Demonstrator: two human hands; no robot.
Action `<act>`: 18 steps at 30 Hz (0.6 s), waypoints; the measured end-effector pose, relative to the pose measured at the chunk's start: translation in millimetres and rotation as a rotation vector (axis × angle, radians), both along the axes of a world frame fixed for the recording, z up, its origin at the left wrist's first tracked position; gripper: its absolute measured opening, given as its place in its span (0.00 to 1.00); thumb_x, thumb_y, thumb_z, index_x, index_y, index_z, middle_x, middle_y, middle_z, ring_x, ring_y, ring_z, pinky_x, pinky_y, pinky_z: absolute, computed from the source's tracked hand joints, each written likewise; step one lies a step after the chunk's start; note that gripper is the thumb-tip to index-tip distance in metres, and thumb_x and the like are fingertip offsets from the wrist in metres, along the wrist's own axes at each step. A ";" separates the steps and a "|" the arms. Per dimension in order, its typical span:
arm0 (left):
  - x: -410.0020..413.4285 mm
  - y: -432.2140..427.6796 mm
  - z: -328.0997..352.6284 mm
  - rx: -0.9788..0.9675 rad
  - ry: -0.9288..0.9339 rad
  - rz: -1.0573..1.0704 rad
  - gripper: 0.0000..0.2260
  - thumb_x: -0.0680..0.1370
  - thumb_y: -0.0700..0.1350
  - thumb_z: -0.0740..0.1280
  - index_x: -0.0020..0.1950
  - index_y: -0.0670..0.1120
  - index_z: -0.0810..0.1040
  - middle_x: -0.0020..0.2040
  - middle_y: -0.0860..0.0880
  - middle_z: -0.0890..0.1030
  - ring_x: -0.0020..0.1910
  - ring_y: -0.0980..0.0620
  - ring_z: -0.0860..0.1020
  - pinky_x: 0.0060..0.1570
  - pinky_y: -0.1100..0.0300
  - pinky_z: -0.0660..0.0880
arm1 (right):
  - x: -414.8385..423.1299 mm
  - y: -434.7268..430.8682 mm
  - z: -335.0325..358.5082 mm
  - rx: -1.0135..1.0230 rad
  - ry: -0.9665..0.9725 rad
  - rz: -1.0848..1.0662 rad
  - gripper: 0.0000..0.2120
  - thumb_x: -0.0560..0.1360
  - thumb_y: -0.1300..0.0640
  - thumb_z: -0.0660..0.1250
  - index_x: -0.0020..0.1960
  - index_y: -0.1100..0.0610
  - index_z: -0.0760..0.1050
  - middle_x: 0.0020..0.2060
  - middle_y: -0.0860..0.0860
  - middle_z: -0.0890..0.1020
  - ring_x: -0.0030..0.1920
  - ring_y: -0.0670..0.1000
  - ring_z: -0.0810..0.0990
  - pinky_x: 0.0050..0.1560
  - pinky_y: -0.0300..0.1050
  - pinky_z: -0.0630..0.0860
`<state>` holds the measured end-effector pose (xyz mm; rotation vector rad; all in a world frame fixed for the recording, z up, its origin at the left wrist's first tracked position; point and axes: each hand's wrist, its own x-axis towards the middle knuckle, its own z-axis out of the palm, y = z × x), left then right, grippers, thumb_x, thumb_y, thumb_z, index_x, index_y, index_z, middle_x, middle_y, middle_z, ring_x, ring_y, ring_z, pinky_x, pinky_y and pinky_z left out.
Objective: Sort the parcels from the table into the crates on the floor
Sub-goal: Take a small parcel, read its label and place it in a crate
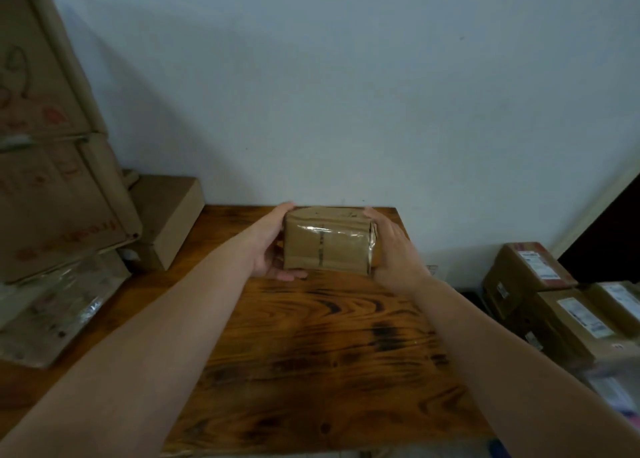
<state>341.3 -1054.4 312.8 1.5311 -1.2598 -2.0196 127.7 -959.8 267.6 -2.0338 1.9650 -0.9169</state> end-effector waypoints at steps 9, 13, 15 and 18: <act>-9.8 1.2 -22.3 -0.432 0.143 -0.078 0.28 0.72 0.65 0.62 0.69 0.55 0.69 0.70 0.52 0.71 0.68 0.51 0.68 0.68 0.47 0.59 | -20.5 -15.5 14.2 0.141 -0.731 -0.145 0.28 0.56 0.47 0.79 0.52 0.40 0.70 0.49 0.38 0.79 0.54 0.46 0.78 0.47 0.38 0.77; -15.8 3.5 -25.4 -0.455 0.163 -0.204 0.34 0.66 0.51 0.73 0.70 0.58 0.66 0.61 0.53 0.78 0.52 0.58 0.80 0.47 0.63 0.75 | -23.7 -17.7 14.2 0.229 -0.984 -0.120 0.27 0.58 0.45 0.75 0.56 0.46 0.74 0.54 0.49 0.83 0.57 0.54 0.80 0.62 0.62 0.73; -19.0 2.2 -29.6 -0.427 0.137 -0.170 0.33 0.65 0.48 0.75 0.68 0.57 0.68 0.57 0.52 0.80 0.50 0.55 0.81 0.45 0.60 0.76 | -23.4 -18.1 12.1 0.264 -1.043 -0.149 0.28 0.60 0.44 0.74 0.58 0.48 0.74 0.53 0.49 0.83 0.58 0.54 0.79 0.62 0.65 0.72; -17.0 1.9 -39.0 -0.392 0.090 -0.120 0.33 0.60 0.51 0.77 0.63 0.57 0.70 0.52 0.52 0.82 0.49 0.52 0.82 0.48 0.53 0.77 | -19.5 -17.8 6.6 0.311 -1.115 -0.174 0.31 0.61 0.42 0.73 0.62 0.49 0.73 0.54 0.49 0.83 0.59 0.54 0.78 0.61 0.66 0.71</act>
